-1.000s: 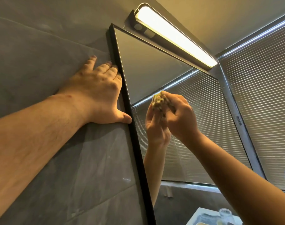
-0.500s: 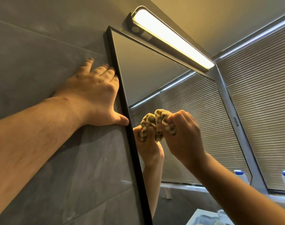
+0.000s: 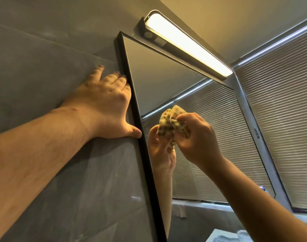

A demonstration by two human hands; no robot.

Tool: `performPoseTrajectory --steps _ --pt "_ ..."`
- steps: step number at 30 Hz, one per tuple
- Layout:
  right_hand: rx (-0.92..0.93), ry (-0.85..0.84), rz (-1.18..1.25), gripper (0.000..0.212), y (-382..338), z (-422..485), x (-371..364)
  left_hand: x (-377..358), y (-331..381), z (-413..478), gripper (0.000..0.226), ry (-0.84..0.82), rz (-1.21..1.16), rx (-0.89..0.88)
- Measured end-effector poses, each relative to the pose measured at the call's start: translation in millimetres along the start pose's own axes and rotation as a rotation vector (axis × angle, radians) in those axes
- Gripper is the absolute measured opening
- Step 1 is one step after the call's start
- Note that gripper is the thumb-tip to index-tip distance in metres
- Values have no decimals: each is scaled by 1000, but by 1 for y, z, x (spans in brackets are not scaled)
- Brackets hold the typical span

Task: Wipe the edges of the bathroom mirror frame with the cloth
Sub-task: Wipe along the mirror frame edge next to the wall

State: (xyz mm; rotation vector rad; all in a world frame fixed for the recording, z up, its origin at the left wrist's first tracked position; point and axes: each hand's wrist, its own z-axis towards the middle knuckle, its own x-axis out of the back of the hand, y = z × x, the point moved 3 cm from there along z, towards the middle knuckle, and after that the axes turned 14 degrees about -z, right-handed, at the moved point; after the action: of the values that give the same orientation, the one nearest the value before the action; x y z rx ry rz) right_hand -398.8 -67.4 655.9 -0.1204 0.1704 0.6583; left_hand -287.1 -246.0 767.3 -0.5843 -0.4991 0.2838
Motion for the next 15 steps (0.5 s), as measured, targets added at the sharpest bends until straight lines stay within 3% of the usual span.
performPoseTrajectory --steps 4,6,8,12,15 --pt "-286 -317 581 40 3 6 10 1 -1 0 131 12 -10 -9" --pt "-367 -333 760 36 5 7 13 1 0 0 131 13 -9 -9" --pt "-351 -260 651 26 4 3 13 1 0 0 131 9 -4 -8" --pt "-370 -150 467 46 -2 -10 -4 2 -1 -2 131 -6 -2 3" --pt "-170 -84 360 45 -18 -14 -9 3 1 -2 130 -17 -2 9"
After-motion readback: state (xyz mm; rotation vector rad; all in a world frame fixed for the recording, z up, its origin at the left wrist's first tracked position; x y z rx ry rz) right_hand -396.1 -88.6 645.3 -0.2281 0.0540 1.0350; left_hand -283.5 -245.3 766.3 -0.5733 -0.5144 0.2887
